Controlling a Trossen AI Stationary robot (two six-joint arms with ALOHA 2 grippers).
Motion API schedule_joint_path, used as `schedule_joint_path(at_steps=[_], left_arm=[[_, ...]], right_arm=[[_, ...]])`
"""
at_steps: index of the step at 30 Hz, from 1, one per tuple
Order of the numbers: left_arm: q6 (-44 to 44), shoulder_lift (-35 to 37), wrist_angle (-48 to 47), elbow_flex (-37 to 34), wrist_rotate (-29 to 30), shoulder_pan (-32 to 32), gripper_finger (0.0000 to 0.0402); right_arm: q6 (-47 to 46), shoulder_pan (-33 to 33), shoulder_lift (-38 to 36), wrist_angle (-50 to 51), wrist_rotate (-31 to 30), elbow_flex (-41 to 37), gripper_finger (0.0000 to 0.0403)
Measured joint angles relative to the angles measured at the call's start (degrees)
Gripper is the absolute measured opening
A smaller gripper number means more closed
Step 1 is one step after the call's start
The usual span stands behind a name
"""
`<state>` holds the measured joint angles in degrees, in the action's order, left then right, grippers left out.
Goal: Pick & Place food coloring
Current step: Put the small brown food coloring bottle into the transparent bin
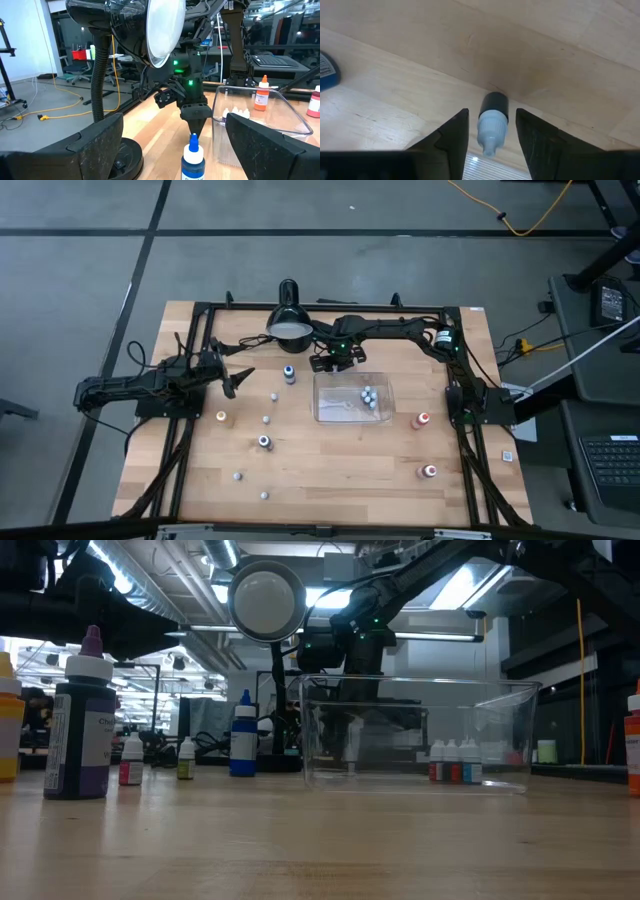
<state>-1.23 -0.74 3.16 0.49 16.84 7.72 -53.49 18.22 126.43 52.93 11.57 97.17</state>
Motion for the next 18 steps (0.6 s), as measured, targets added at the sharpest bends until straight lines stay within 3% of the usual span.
schedule_joint_path(at_steps=[11,18], left_arm=[[0.01,0.00,0.00,0.02,0.01,0.00,0.0347],[0.02,-0.01,0.00,0.02,0.00,-0.01,0.0347]], right_arm=[[-0.07,0.00,-0.07,0.00,-0.08,0.00,0.0076],[1.05,0.00,-0.60,2.76,-2.93,0.43,0.0085]])
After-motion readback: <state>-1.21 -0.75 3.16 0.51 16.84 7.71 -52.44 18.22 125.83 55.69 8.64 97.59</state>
